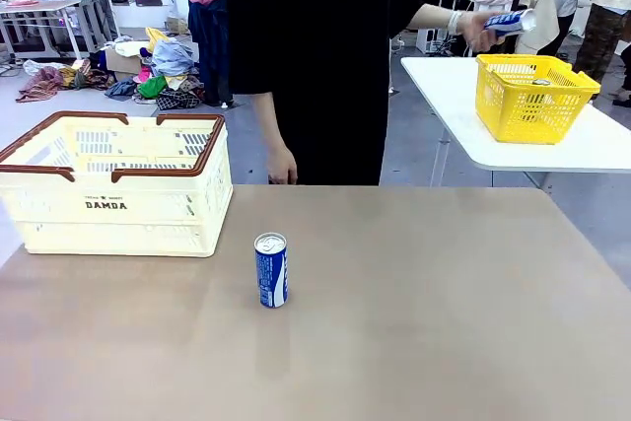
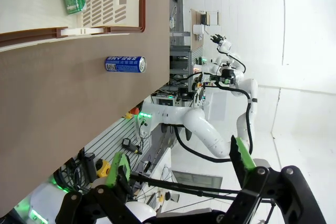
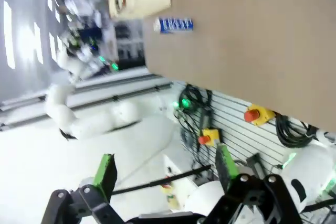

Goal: Place the drinks into the Shopping basket.
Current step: Pick up one drink and place it into the Shopping basket.

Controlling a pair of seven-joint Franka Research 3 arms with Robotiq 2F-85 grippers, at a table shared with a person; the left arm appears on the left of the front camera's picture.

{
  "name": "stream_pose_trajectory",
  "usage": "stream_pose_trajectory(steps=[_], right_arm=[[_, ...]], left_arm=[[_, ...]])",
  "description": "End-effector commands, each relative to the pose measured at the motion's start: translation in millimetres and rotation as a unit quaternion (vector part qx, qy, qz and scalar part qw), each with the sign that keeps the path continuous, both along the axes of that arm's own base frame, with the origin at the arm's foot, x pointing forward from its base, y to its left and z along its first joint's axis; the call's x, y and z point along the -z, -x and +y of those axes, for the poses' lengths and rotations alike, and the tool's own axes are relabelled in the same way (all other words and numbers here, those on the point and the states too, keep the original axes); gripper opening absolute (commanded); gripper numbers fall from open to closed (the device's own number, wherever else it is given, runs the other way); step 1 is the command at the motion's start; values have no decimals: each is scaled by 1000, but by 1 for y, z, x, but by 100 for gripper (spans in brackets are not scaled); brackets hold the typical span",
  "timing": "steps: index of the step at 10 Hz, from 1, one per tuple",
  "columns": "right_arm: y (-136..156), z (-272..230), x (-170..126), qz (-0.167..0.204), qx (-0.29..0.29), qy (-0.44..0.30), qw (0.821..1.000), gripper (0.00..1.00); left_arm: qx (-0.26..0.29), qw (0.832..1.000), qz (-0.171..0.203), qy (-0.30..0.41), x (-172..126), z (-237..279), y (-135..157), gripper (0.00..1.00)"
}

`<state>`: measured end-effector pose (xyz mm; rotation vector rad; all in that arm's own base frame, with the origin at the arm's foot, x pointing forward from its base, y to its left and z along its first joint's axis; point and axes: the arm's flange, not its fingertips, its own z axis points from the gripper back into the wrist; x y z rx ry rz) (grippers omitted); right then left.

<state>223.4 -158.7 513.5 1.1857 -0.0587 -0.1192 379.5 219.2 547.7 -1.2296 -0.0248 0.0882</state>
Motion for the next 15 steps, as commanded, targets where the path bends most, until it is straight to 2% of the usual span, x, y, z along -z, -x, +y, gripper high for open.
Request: stream_pose_trajectory(steps=[1,2,3,7,8,9,10,11,12,13,14,15], right_arm=[[-10,-18,14,-36,66,-62,995,100],[-8,-17,22,-62,86,-85,991,100],[-2,-19,11,0,39,-32,999,100],[-2,-19,11,0,39,-32,999,100],[-2,-19,11,0,39,-32,999,100],[-2,-19,11,0,39,-32,999,100],[-2,-19,11,0,39,-32,999,100],[-2,-19,11,0,39,-32,999,100],[-2,-19,11,0,39,-32,999,100],[-2,-19,11,0,39,-32,999,100],[-2,-19,11,0,39,-32,999,100],[-2,-19,11,0,39,-32,999,100]], left_arm=[[-2,1000,6,3,-4,-2,1,100],[-2,1000,6,3,-4,-2,1,100],[-2,1000,6,3,-4,-2,1,100],[0,1000,0,0,0,0,0,100],[-45,989,49,-132,-26,-27,13,100],[43,984,20,-174,-50,-85,9,100],[107,966,11,-237,-64,-153,1,100],[170,937,-7,-304,-72,-232,3,100],[209,911,-29,-353,-68,-289,11,100],[221,891,-42,-395,-51,-336,21,100],[197,881,-65,-426,-30,-371,32,100],[212,869,-89,-438,-8,-401,55,100]])
